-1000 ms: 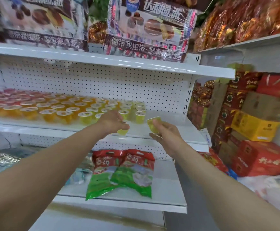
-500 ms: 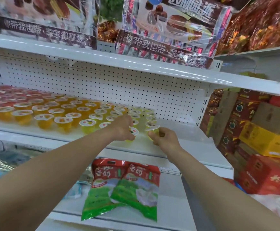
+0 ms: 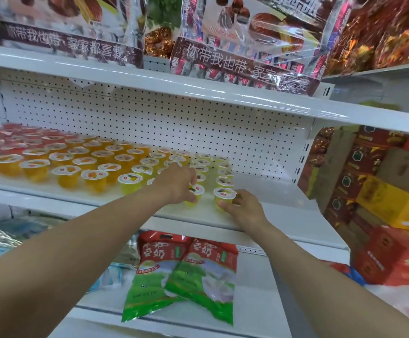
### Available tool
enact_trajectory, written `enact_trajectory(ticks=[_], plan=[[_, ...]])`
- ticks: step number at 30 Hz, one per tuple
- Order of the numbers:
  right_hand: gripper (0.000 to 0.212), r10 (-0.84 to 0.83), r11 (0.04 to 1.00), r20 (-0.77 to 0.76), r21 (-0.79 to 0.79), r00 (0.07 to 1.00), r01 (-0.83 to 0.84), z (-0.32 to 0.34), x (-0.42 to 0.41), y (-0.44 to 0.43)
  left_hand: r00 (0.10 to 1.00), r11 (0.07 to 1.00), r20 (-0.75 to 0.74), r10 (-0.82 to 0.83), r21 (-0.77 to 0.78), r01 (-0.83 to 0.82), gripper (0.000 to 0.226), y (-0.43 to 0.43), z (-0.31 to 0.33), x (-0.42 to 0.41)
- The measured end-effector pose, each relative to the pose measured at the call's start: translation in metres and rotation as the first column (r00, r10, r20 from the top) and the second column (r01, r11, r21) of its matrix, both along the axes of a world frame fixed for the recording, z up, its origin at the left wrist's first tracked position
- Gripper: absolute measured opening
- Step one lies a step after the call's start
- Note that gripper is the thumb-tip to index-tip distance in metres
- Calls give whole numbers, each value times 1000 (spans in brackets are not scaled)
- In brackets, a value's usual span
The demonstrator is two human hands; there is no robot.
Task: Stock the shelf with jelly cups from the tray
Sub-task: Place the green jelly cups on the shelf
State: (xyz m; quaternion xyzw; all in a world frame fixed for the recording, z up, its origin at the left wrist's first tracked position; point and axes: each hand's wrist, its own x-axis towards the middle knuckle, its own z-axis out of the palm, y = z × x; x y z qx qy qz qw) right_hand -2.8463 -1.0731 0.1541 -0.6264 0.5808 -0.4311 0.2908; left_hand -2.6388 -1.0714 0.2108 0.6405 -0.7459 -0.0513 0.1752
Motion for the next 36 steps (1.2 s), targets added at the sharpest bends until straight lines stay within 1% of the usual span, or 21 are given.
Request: enact_trajectory(ticks=[5,9,12,15,17,22,27,30,36], plan=[[61,2,1000,-64,26,998,0,5,-7,9,999,1000,49,16,-23,-15,58,11,1,-5],[69,-22,1000,-131,-16,991,20,24,-27,31,998,998,54,31,-56,-28,65,28,13,-17],[72,-52,995,-246,-91,968,30,43,-51,51,998,995,56,26,-95,-21,66,46,25,-37],[72,-122,980,-399,-191,909,48,59,-80,73,1000,991,-2,-4,-136,4,65,66,32,-62],[69,-168,972,-458,-222,873,71,67,-98,89,999,987,-36,-28,-161,22,62,81,34,-82],[62,-239,962,-458,-235,856,143,71,-144,132,994,984,-81,-68,-169,53,61,117,29,-135],[59,-277,956,-470,-225,838,190,53,-184,176,988,984,-95,-125,-142,111,61,151,6,-186],[57,-286,958,-484,-176,827,228,33,-206,198,983,983,-102,-154,-111,143,62,167,-18,-213],[55,-291,954,-506,-83,812,290,-24,-242,229,976,979,-74,-203,14,204,61,186,-83,-250]])
